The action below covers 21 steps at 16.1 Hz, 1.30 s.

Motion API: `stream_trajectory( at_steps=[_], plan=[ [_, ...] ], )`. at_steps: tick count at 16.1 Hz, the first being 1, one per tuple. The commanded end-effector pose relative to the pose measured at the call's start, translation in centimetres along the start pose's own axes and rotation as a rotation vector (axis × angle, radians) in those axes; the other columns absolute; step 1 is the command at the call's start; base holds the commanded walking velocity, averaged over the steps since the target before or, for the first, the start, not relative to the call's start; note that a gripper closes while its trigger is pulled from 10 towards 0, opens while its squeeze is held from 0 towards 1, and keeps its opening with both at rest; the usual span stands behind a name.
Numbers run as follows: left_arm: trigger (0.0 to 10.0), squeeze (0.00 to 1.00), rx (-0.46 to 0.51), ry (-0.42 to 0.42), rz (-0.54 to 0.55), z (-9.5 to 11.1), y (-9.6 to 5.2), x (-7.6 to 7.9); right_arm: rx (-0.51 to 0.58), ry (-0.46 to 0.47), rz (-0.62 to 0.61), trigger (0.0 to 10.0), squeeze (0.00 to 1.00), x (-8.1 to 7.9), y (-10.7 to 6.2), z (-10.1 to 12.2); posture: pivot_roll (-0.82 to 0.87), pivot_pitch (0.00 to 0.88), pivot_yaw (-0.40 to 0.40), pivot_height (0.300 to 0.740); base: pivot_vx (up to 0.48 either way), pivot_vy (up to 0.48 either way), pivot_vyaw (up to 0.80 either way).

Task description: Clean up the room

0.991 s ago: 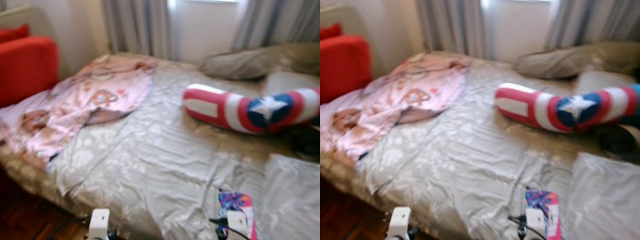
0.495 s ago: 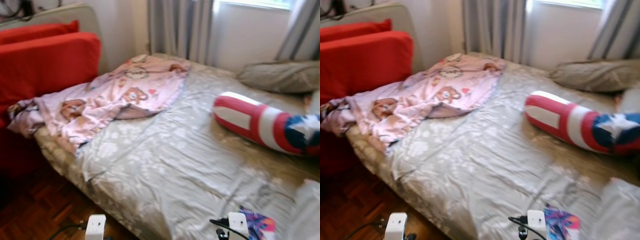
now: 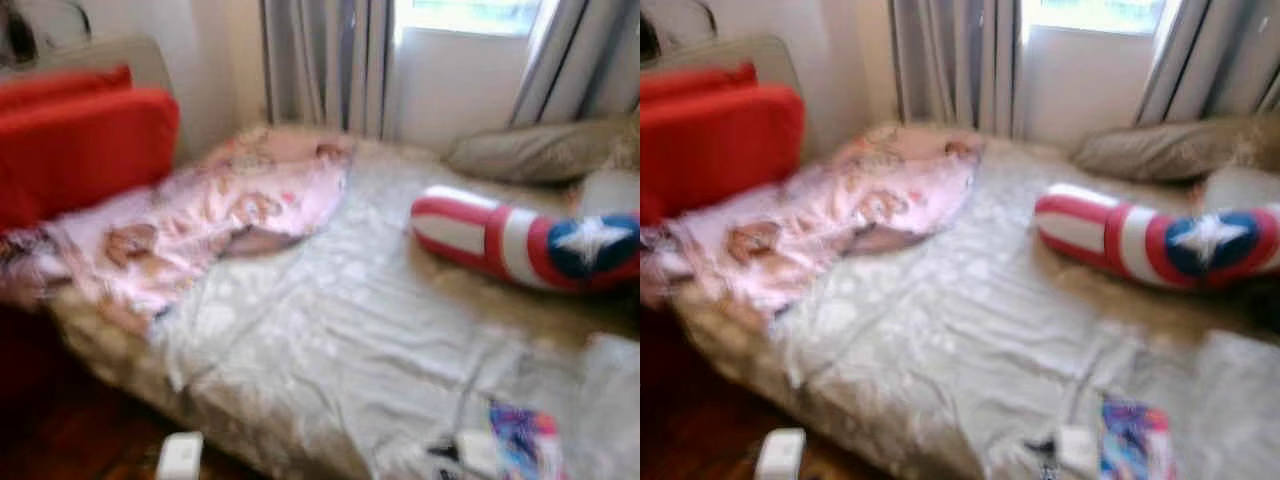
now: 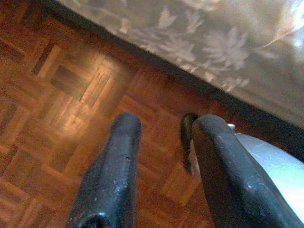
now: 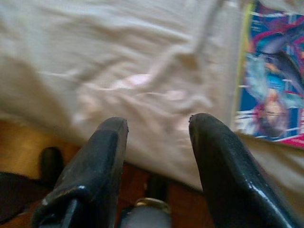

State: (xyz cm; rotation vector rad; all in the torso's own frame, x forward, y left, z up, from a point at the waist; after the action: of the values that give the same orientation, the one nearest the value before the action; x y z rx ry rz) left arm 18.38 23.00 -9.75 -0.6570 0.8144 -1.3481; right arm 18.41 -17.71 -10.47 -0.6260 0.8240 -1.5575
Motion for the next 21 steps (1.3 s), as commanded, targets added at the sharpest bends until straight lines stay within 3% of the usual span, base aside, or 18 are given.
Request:
stream_trajectory(
  at_steps=[1,21],
  plan=[
    [10.0,0.00,-0.006,0.008,-0.018,0.00,0.06,0.67,0.007,-0.005,-0.014,10.0,0.00,0.62,0.02,0.34,0.06,0.000,-0.010,0.740,0.000,0.382,0.00],
    [10.0,0.00,-0.027,0.009,-0.018,-0.84,-0.12,0.35,-0.003,-0.010,-0.004,10.0,0.00,0.36,-0.01,0.06,0.06,0.000,-0.003,0.740,0.000,0.382,0.00]
  ],
)
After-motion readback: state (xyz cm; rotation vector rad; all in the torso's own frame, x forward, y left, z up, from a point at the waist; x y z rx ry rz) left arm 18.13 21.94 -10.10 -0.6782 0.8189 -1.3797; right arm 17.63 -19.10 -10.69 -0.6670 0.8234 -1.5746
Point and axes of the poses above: a point about 5 cm out from each wrist's last joint towards the gripper, its own y axis pointing out of the wrist towards the gripper, its own z axis along the axis of the wrist's last joint, x = y × z, the point moved 2 cm from there along y, pointing out of the wrist towards the gripper, and after that the axes turned 4 degrees about y, right-handed, at the moved point
